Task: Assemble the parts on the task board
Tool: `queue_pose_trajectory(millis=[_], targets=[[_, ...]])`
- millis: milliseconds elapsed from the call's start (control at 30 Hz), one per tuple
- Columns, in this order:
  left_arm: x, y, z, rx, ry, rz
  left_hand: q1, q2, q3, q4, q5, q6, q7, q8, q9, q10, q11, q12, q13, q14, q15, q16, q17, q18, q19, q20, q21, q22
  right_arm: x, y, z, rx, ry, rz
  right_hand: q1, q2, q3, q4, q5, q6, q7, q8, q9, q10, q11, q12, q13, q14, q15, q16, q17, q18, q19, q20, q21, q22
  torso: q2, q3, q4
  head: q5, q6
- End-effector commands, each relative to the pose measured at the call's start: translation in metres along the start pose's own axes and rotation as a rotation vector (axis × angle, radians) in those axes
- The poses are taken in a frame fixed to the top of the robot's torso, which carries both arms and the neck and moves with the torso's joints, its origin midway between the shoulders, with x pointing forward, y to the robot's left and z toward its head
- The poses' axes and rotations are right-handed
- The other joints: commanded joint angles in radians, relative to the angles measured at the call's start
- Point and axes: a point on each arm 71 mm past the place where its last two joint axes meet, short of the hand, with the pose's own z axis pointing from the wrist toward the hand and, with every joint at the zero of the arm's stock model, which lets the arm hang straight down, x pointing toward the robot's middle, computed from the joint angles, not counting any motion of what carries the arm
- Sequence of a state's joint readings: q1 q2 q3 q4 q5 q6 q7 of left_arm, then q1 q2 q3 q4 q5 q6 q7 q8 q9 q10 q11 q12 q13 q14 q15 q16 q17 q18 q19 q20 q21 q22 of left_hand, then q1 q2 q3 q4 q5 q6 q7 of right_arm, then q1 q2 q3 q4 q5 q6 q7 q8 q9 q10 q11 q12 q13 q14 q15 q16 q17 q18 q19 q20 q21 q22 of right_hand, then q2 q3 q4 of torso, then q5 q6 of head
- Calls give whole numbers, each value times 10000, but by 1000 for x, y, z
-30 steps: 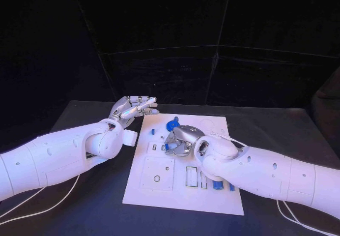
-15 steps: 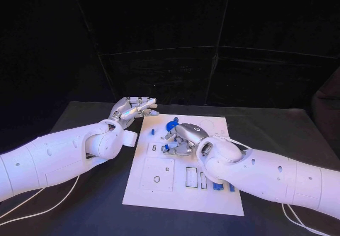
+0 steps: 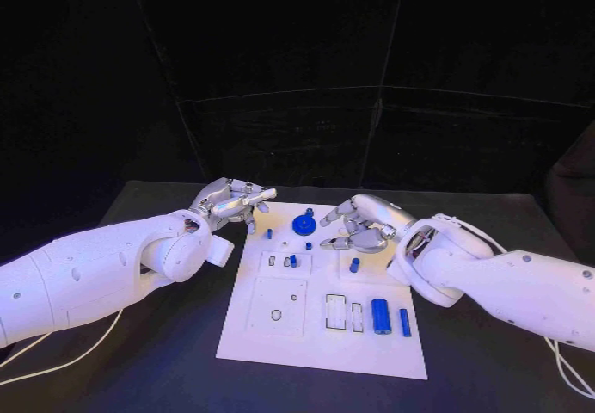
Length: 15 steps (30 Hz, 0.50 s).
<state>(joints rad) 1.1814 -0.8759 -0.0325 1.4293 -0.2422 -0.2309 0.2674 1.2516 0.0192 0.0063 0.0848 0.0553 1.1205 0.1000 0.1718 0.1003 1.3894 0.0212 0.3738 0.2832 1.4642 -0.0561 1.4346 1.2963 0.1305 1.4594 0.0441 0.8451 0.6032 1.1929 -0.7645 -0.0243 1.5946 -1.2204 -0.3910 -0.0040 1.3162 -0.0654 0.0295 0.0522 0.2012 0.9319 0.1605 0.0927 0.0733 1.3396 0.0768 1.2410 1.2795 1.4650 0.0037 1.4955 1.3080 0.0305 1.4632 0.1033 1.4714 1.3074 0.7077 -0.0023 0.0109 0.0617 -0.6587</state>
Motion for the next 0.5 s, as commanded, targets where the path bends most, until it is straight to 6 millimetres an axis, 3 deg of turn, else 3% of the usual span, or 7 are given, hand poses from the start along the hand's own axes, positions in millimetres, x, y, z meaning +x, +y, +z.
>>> queue_pose_trajectory(millis=[33,67,100,200,233,333,500], targets=[[8,10,-2,-2367,1444,2575,-424,119,-111,305,-28,-54,-48,168,95,-82,-73,609,524,937,-6,715,1866,-200,214,-70,1410,1669,-15,-5,-5,206,526,1737,40,126,-49,-8,35,76,-11,54,10,-42,-44,-29,-1,659,-71,-41,988,185,-72,12,-61,391,-154,54,-19,12,-60],[8,11,-2,-2878,1610,3142,-473,-42,-286,332,-16,-242,-107,522,342,-544,-205,1832,1623,943,-66,940,2137,-235,138,-176,2184,2406,-22,-9,-6,328,395,1800,45,146,-53,-6,47,83,-15,61,10,-30,-49,-21,2,659,-76,-45,985,186,-73,7,-65,386,-196,75,-25,54,-91],[8,12,-3,-3354,1702,3725,-471,203,-210,414,-60,-281,-120,743,489,-979,-105,2259,2077,946,45,1013,2249,-262,-44,-176,2436,2717,-29,-12,-8,451,261,1852,45,146,-53,-6,47,83,-15,61,10,-30,-49,-21,2,659,-76,-45,985,186,-73,7,-65,386,-219,85,-27,69,-102],[8,11,-2,-4557,1908,5550,-964,180,-673,881,-17,-365,-299,1489,989,-828,-311,4866,4610,1045,-140,1306,2663,-408,-13,-137,3496,3999,-47,-24,-12,782,-139,1919,51,159,-57,-6,58,88,-18,67,9,-19,-52,-12,7,660,-80,-46,986,185,-71,3,-66,386,-313,131,-39,107,-169],[8,11,-1,-4837,1927,6021,-1222,160,-876,1097,-49,-330,-296,1715,1135,-807,-281,5339,5092,1063,-172,1352,2731,-446,11,-144,3760,4350,-51,-27,-13,872,-244,1918,54,169,-60,-6,65,91,-21,70,9,-12,-55,-6,11,661,-82,-47,987,185,-70,0,-67,386,-330,141,-41,117,-178],[11,9,3,-5405,1944,6941,-1293,156,-1401,1451,-68,-589,-407,2608,1777,-899,-381,6548,6262,1066,-298,1362,2745,-546,5,-136,4426,5183,-58,-35,-14,1074,-472,1900,62,174,-71,-11,81,100,-26,79,9,-9,-60,-11,3,660,-87,-53,979,184,-67,-5,-67,388,-365,158,-38,117,-209],[23,7,14,-5856,2007,7634,-1248,175,-1851,1736,-73,-941,-511,3451,2441,-802,-443,7311,7050,1066,-307,1362,2745,-637,75,-210,5018,5999,-64,-40,-15,1276,-620,1877,74,176,-83,-19,96,108,-32,88,9,-2,-66,-9,0,658,-93,-61,967,185,-68,-11,-71,384,-374,162,-35,72,-257]])
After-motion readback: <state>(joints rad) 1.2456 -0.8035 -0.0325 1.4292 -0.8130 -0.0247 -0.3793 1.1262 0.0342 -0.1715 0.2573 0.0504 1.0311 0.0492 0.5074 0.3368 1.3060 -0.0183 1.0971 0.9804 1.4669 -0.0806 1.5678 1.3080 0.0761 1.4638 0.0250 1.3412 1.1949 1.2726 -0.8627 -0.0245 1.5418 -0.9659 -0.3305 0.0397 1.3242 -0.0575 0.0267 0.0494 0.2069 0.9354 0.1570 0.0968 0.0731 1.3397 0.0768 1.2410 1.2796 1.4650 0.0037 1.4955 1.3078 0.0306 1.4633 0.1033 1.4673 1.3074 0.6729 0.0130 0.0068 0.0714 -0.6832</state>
